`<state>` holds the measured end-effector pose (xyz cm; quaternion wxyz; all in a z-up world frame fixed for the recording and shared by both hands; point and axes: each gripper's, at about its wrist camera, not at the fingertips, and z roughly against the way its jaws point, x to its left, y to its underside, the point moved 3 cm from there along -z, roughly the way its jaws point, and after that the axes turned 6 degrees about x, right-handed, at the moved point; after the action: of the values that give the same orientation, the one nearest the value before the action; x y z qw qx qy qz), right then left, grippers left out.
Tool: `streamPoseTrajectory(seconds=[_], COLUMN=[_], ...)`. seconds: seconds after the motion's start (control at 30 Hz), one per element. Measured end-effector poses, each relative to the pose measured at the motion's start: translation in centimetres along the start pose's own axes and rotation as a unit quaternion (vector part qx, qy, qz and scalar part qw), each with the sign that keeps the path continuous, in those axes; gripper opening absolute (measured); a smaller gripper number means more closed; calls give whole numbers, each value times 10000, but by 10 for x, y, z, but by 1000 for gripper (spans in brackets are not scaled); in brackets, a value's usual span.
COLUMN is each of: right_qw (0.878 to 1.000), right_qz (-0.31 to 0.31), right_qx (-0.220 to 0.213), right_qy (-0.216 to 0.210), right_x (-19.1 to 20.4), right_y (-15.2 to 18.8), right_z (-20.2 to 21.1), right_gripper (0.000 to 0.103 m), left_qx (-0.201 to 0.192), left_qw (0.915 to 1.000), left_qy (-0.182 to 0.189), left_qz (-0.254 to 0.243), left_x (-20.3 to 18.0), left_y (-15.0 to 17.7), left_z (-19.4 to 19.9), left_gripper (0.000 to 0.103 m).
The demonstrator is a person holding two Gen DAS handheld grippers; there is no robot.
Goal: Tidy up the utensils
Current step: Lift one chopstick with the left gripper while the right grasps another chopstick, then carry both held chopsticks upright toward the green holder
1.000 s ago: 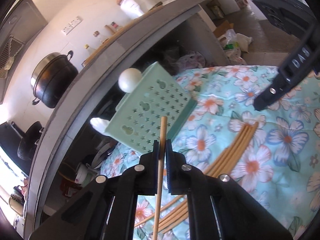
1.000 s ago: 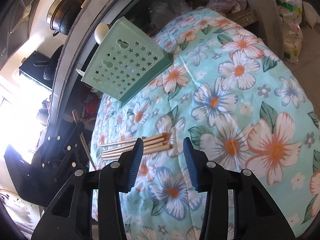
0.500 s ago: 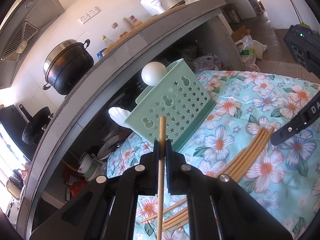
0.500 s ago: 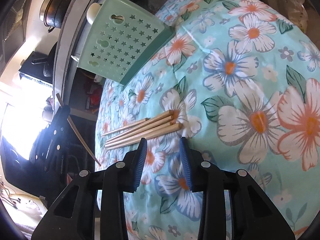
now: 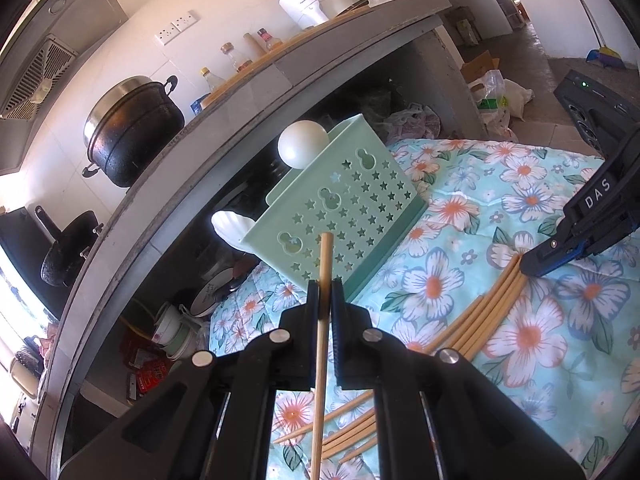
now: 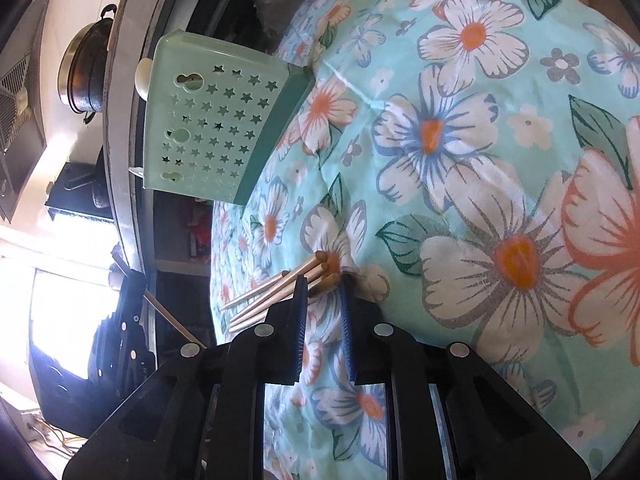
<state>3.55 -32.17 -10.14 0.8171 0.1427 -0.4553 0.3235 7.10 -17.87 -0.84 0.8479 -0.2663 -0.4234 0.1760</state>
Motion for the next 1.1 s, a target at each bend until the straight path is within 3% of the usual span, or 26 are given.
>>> streamPoseTrajectory(seconds=[0.23, 0.4, 0.67, 0.8, 1.1], right_qw=[9996, 9962, 9774, 9710, 9629], right_qz=[132, 549, 1534, 1799, 2103], right_qx=[-230, -678, -1452, -1563, -1651], right_qy=[-65, -67, -55, -188, -360], right_x=[1, 17, 70, 92, 114], right_y=[0, -2, -7, -10, -11], right_z=[25, 54, 100, 99, 100], right_gripper=[12, 9, 6, 4, 4], left_qx=[27, 21, -46, 25, 107], left_qw=[10000, 9999, 9949, 9855, 9530], left_qy=[-5, -34, 100, 343, 1024], left_qz=[28, 137, 1000, 1663, 2849], left_x=[1, 7, 46, 71, 112], left_y=[1, 0, -9, -11, -2], left_z=[0, 1, 10, 13, 18], left_gripper=[6, 6, 6, 6, 5])
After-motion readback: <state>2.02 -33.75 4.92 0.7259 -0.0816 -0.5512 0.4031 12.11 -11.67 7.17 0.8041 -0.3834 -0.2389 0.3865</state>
